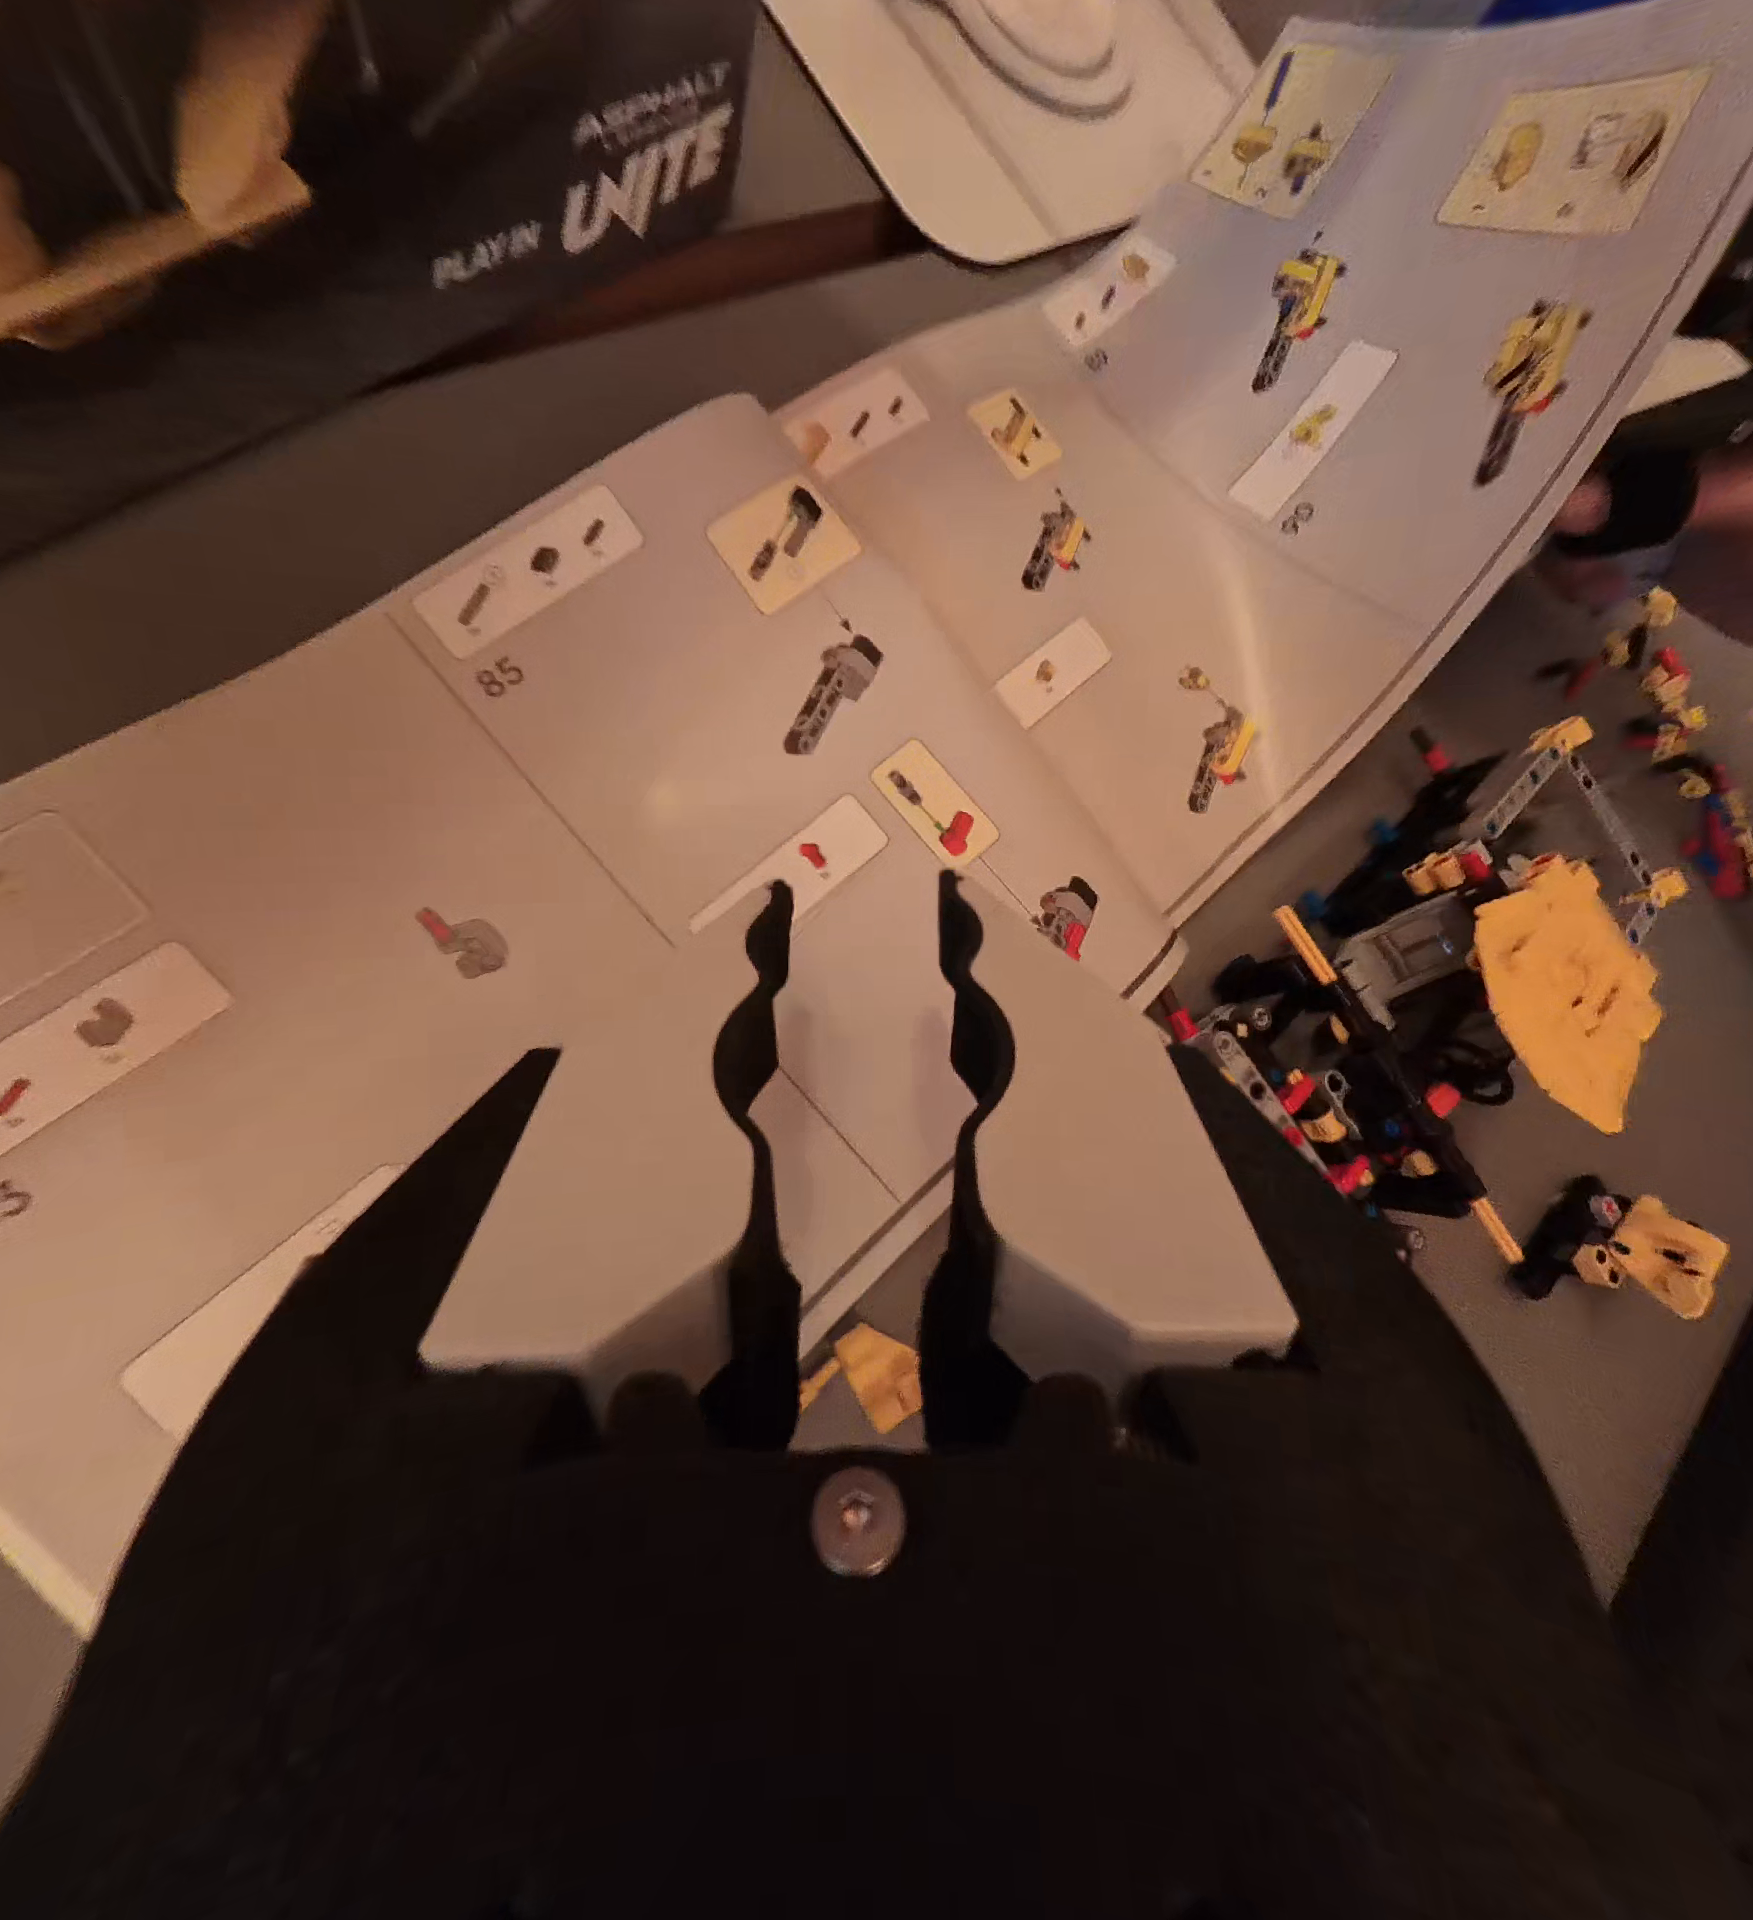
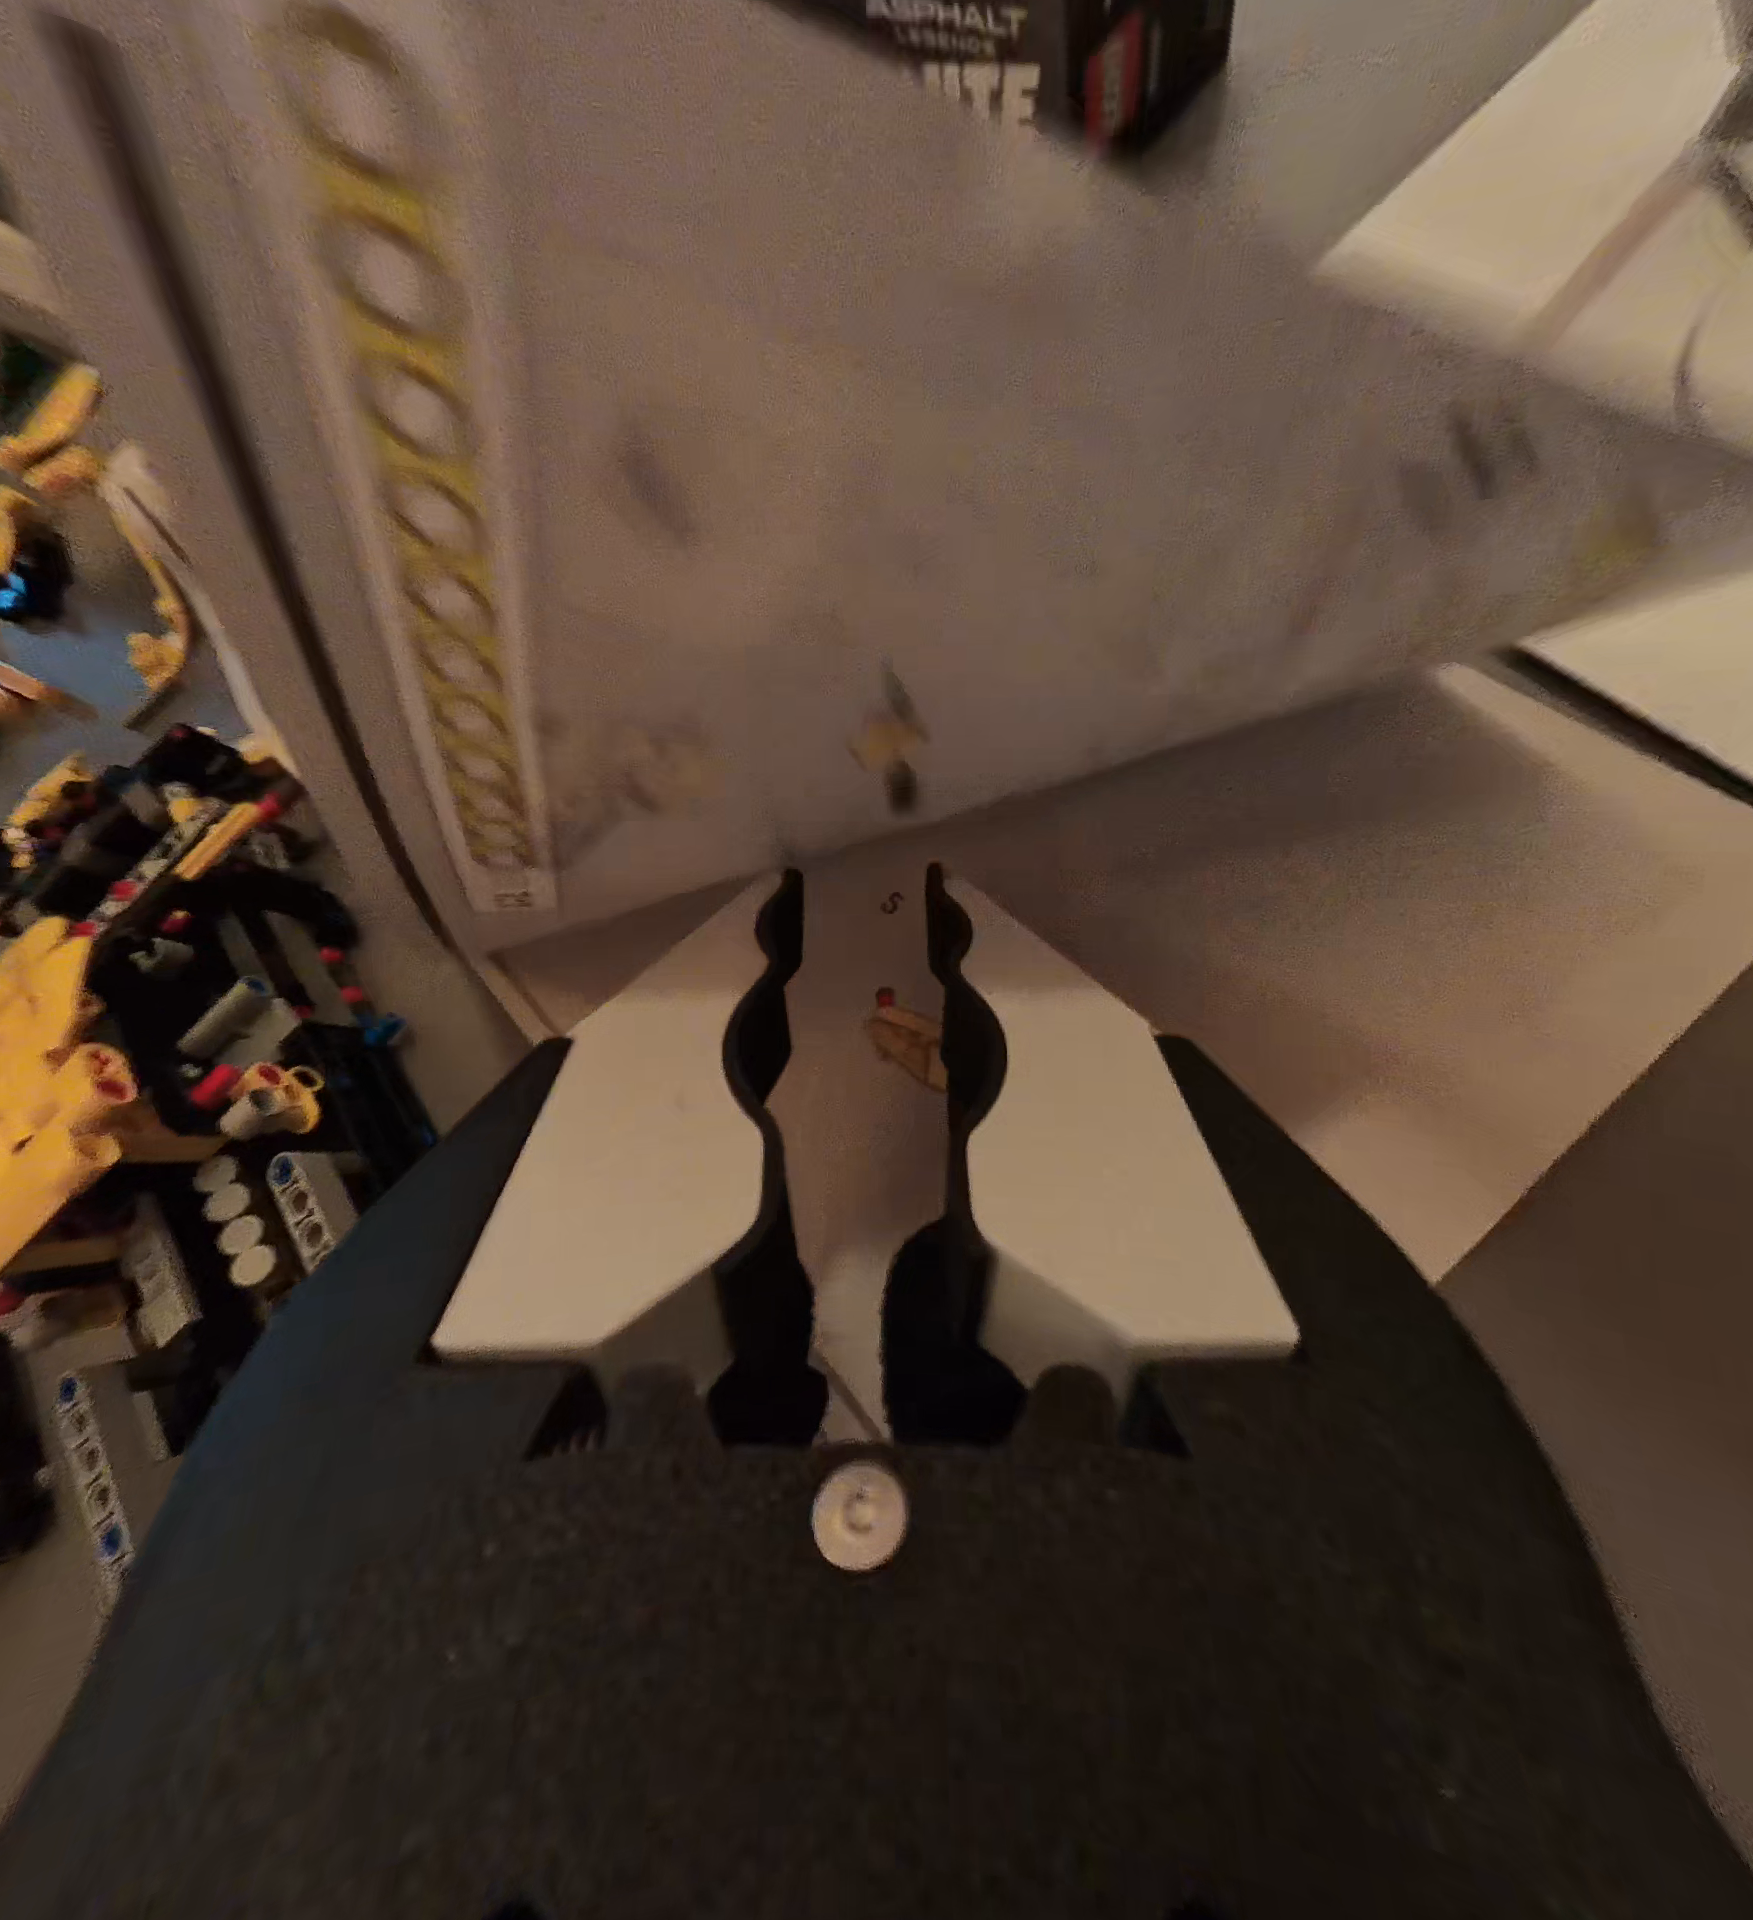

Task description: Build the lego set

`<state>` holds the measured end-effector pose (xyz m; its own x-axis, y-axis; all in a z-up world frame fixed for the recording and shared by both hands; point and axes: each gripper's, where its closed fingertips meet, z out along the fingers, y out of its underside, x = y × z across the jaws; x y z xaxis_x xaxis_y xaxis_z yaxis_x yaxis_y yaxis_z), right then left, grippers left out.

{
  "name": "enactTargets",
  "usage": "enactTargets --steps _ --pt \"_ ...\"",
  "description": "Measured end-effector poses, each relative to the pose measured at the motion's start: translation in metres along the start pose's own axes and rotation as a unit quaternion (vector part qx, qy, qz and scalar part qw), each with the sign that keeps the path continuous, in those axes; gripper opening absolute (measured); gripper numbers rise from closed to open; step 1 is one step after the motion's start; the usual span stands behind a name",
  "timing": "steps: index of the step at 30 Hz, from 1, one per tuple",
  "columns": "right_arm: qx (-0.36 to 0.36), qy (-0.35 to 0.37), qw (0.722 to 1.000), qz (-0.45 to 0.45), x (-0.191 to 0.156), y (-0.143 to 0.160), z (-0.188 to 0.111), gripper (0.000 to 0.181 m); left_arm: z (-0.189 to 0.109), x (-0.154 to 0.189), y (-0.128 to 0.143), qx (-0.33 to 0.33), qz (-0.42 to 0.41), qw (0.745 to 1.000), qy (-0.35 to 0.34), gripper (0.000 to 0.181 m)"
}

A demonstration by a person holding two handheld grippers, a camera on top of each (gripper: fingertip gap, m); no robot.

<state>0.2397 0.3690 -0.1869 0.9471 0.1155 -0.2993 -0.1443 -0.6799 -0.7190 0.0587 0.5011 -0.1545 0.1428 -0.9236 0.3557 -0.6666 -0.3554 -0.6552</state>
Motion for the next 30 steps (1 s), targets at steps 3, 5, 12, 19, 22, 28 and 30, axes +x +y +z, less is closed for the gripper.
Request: enactTargets --steps 3,5,12,19,22,28,30 --pt "0.006 0.001 1.000 -0.001 0.003 0.007 -0.004 0.096 0.005 0.012 0.002 -0.001 0.004 1.000 0.015 0.028" --pt "0.001 0.008 1.000 -0.003 0.007 0.013 -0.006 0.087 -0.002 0.013 0.003 -0.005 0.007 1.000 0.023 0.028" --pt "0.060 0.017 0.998 -0.026 0.005 0.005 -0.022 0.021 -0.099 -0.042 0.001 0.057 -0.014 0.996 -0.063 0.028" --pt "0.088 0.053 0.990 -0.099 0.006 0.004 -0.041 0.024 -0.116 0.003 0.019 0.091 0.004 0.996 -0.016 0.028" --pt "0.075 0.062 0.989 -0.111 0.009 0.012 -0.047 0.025 -0.114 0.017 0.024 0.098 -0.007 0.995 0.000 0.028" --pt "0.058 0.063 0.991 -0.107 0.016 0.024 -0.049 0.025 -0.115 0.031 0.030 0.121 -0.032 0.992 0.018 0.028" --pt "0.034 0.064 0.992 -0.100 0.020 0.029 -0.044 0.025 -0.112 0.032 0.033 0.117 -0.035 0.992 0.020 0.028"
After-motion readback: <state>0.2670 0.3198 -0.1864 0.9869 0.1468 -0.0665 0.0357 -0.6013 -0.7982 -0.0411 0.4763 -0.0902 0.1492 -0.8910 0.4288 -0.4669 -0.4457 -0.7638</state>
